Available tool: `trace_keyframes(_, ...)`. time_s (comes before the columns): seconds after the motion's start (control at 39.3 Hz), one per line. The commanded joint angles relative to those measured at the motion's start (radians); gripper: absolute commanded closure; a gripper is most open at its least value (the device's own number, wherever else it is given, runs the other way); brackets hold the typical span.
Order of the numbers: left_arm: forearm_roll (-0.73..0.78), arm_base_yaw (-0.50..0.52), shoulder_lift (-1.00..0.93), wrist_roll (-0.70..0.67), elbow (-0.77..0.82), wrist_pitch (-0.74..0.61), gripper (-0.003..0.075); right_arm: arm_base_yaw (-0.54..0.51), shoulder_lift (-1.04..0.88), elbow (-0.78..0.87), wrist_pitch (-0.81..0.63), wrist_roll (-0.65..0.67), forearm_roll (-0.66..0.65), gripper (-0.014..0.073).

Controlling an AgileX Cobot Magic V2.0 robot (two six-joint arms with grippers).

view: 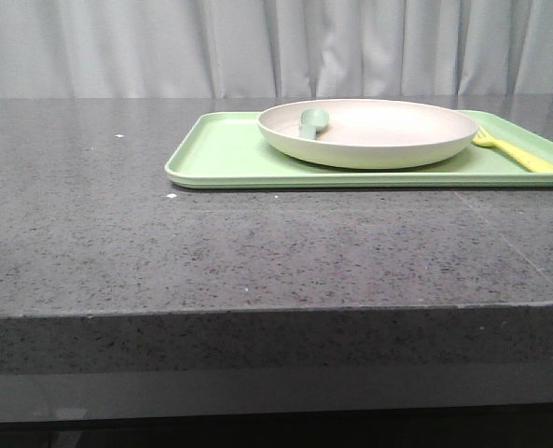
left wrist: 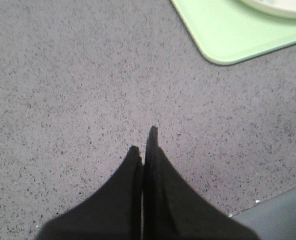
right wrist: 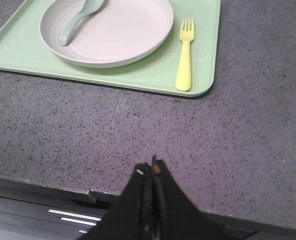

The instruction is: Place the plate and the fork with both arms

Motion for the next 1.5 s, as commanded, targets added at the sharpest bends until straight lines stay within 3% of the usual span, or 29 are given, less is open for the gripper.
trace_keyframes(0.0, -0.007, 0.035, -0.104, -0.002, 0.032, -0.128, 0.0738, -0.001, 0.005, -0.026, -0.060, -0.010, -0.004, 0.0662)
trace_keyframes(0.46, -0.007, 0.305, -0.684, -0.002, 0.570, -0.514, 0.0738, -0.001, 0.005, -0.026, -0.060, -0.010, -0.004, 0.0662)
trace_keyframes(0.59, -0.033, 0.348, -0.765, -0.004, 0.733, -0.707, 0.0738, -0.001, 0.005, -0.026, -0.060, -0.010, -0.004, 0.0662)
trace_keyframes(0.74, -0.040, 0.346, -0.798, -0.004, 0.841, -0.847, 0.0738, -0.001, 0.005, -0.026, -0.060, -0.010, -0.004, 0.0662)
trace_keyframes(1.48, -0.049, 0.342, -0.797, -0.006, 0.848, -0.839, 0.0738, -0.001, 0.005, -0.026, -0.060, -0.010, -0.004, 0.0662)
